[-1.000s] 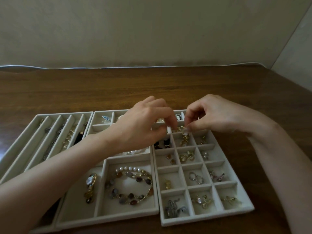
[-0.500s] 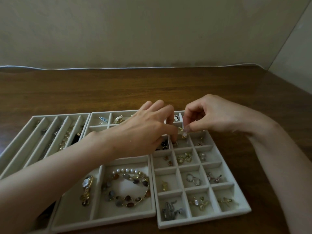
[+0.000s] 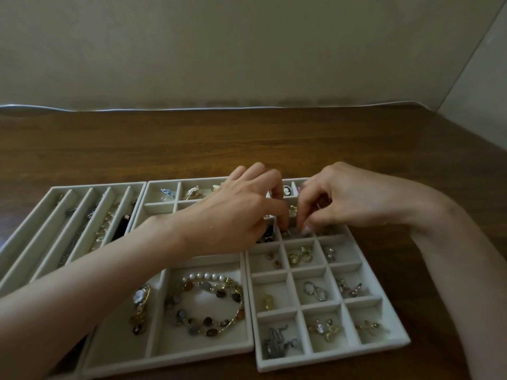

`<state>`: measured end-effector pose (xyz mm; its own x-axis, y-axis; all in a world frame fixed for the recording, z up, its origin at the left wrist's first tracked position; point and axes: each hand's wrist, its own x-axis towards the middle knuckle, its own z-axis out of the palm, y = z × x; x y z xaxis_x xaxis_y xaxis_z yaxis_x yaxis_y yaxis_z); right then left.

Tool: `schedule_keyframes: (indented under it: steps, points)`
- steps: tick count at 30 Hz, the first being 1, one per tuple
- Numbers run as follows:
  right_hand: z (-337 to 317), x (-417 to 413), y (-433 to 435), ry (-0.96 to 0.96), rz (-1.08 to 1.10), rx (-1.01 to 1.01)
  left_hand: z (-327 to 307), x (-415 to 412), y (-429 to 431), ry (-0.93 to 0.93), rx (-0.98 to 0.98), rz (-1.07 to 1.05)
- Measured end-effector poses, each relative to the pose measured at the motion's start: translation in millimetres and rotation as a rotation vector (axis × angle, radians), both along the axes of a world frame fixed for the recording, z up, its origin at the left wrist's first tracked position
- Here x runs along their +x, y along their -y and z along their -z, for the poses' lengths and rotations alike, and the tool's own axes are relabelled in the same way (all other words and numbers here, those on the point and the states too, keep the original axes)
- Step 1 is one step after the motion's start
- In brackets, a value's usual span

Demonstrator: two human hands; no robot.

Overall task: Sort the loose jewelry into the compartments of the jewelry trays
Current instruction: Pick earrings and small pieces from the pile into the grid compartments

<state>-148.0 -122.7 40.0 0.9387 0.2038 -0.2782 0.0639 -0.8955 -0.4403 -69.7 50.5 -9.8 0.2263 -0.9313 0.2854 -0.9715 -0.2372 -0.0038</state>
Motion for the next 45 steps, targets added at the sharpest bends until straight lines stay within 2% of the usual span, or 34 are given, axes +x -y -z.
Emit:
schedule_keyframes:
  steps: [4,11,19,28,38,45]
  points:
    - [-1.8,1.1,8.2,0.11,0.08,0.052,0.1,0.2,0.1,-0.044,-0.013,0.007]
    - [3.3,1.1,-0.9,0.018,0.037,-0.056,0.1,0.1,0.5,-0.037,0.006,0.01]
    - [4.4,1.1,-2.4,0.041,0.041,-0.125,-0.9,0.5,0.5,-0.057,0.021,0.009]
    - [-5.1,-1.5,12.7,0.116,0.125,0.028,-2.4,-0.7,0.9,-0.159,-0.01,-0.015]
    - [-7.9,-3.2,24.7,-0.069,0.168,-0.085,-13.4,-9.4,10.1,-0.328,-0.022,0.007]
    - [-1.9,-1.3,6.1,-0.087,0.158,-0.2,-17.6,-12.1,19.0,-0.36,-0.072,-0.096]
